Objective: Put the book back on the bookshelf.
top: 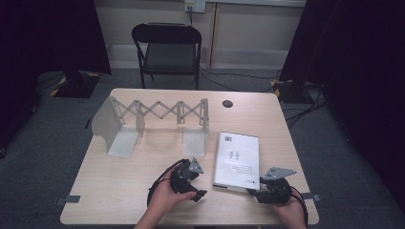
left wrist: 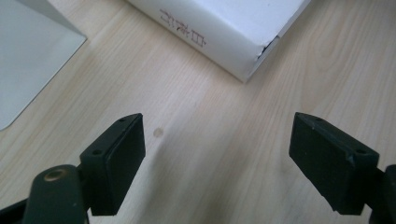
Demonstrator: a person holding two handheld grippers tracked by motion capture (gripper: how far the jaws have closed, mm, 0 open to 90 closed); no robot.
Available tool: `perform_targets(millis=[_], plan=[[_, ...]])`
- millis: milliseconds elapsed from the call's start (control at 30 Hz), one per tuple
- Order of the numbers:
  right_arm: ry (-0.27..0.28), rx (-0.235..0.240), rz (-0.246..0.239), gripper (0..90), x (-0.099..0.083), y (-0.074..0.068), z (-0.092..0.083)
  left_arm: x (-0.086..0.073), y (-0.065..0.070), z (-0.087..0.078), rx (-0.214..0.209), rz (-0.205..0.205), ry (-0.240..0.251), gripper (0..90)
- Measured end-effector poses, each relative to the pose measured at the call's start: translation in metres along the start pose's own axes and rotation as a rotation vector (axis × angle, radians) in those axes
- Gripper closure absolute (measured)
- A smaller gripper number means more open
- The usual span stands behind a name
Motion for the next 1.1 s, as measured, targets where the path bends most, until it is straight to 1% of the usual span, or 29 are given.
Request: perform_targets(millis=[33,67,100,167,267,300,333,367,433,467,533,567,600,633,667,700,733,767,800,900,933,967,1000,1100], plan=[[-0.001,0.002,0.001,42.1,0.0,0.0,0.0,0.001,0.0,0.001,-0.001,0.003,-0.003,18.5],[-0.004,0.006,0.005,42.2,0.0,0.0,0.0,0.003,-0.001,0.002,-0.003,0.02,-0.009,18.5],[-0.002,0.005,0.002,42.3,0.001,0.0,0.0,0.005,-0.001,0.002,-0.004,0.026,-0.011,18.4],[-0.004,0.001,0.0,42.4,0.002,0.0,-0.002,0.009,-0.001,0.004,-0.005,0.034,-0.002,18.4],[0.013,0.012,0.007,42.4,0.003,0.0,-0.004,0.015,0.0,0.005,-0.009,0.037,0.015,18.0],[0.023,0.015,0.005,42.6,0.004,0.0,-0.005,0.017,0.0,0.006,-0.014,0.048,0.018,17.7],[0.026,0.018,0.009,42.9,0.005,0.0,-0.007,0.019,0.0,0.006,-0.019,0.068,0.009,17.5],[0.035,0.028,0.017,43.3,0.006,0.0,-0.008,0.022,0.001,0.007,-0.016,0.055,0.023,17.5],[0.045,0.037,0.027,43.9,0.007,0.0,-0.01,0.027,0.0,0.006,-0.016,0.072,0.021,17.1],[0.047,0.037,0.022,44.0,0.008,0.0,-0.01,0.03,0.0,0.006,-0.023,0.079,0.033,17.1],[0.046,0.034,0.021,44.3,0.008,-0.001,-0.011,0.036,0.001,0.006,-0.019,0.079,0.042,16.3],[0.05,0.034,0.018,44.7,0.009,-0.001,-0.012,0.037,0.001,0.007,-0.019,0.092,0.034,16.2],[0.054,0.037,0.019,45.1,0.01,-0.001,-0.013,0.04,0.001,0.008,-0.013,0.113,0.02,16.2],[0.058,0.042,0.023,45.5,0.01,-0.001,-0.014,0.043,0.002,0.009,0.0,0.109,0.021,16.6],[0.061,0.042,0.021,45.8,0.011,-0.001,-0.015,0.045,0.002,0.009,0.0,0.119,0.019,16.4],[0.058,0.039,0.013,46.0,0.011,-0.002,-0.015,0.048,0.003,0.01,-0.007,0.121,0.024,16.2],[0.059,0.037,0.012,46.1,0.012,-0.002,-0.015,0.051,0.003,0.01,-0.004,0.135,0.036,16.6],[0.068,0.043,0.013,46.6,0.012,-0.002,-0.016,0.053,0.002,0.01,-0.002,0.142,0.035,16.5],[0.068,0.046,0.013,47.1,0.013,-0.002,-0.017,0.056,0.002,0.01,0.0,0.149,0.027,15.8],[0.073,0.049,0.01,47.9,0.014,-0.002,-0.018,0.063,0.003,0.014,0.015,0.166,0.026,16.4],[0.075,0.053,0.018,47.9,0.014,-0.002,-0.019,0.065,0.003,0.015,0.019,0.163,0.027,16.4],[0.079,0.056,0.022,48.0,0.014,-0.002,-0.019,0.065,0.003,0.015,0.019,0.163,0.027,16.6],[0.079,0.056,0.019,48.2,0.015,-0.002,-0.019,0.069,0.003,0.016,0.006,0.177,0.03,16.6],[0.081,0.057,0.018,48.4,0.015,-0.002,-0.02,0.073,0.003,0.02,0.009,0.183,0.027,16.7]])
Point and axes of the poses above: each handheld gripper's, and its own axes: z roughly forward along the jaws, x roughly out of its top, y roughly to its right, the point moved 5 cm from there along z, roughly forward along the jaws, and after that the axes turned 14 degrees about z, right-handed, at the moved point
